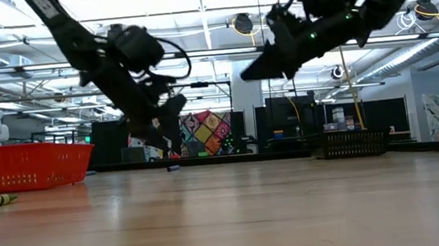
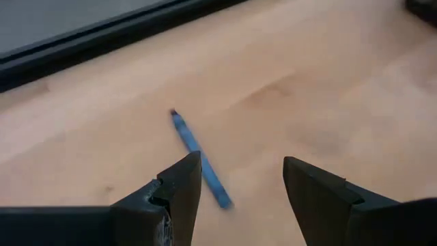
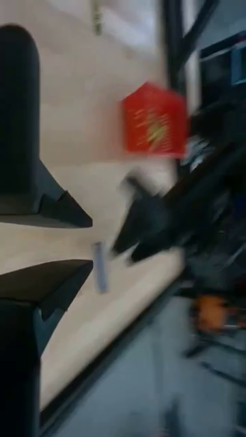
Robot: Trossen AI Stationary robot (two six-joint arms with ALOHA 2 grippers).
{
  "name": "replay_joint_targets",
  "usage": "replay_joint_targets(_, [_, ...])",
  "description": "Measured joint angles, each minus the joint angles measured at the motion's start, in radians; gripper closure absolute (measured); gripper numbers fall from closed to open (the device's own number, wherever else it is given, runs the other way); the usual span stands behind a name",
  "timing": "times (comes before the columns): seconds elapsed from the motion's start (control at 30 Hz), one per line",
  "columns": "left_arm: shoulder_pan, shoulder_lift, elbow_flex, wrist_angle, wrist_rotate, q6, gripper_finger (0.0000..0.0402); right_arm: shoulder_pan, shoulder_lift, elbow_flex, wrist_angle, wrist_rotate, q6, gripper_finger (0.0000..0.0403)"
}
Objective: Sort crayons
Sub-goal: Put the right blue crayon into the yellow bin
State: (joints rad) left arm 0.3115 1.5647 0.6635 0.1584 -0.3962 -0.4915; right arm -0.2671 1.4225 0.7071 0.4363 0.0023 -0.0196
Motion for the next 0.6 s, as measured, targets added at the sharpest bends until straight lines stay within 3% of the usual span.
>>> replay_joint_targets(0.1, [0.082,0.058,0.040,-0.004,0.048,0.002,0.0192,0.085,0.046,-0.038,0.210,0.080,-0.022,0.0342])
replay_joint_targets(0.17, [0.132,0.093,0.082,-0.068,0.088,0.007,0.0192,0.122,0.067,-0.038,0.257,0.126,-0.081,0.0350])
replay_joint_targets(0.37, [0.216,0.193,0.192,-0.197,0.156,0.030,0.0209,0.152,0.080,-0.025,0.264,0.158,-0.203,0.0363])
replay_joint_targets(0.6, [0.225,0.270,0.240,-0.202,0.214,0.037,0.0282,0.155,0.076,-0.025,0.261,0.158,-0.201,0.0367])
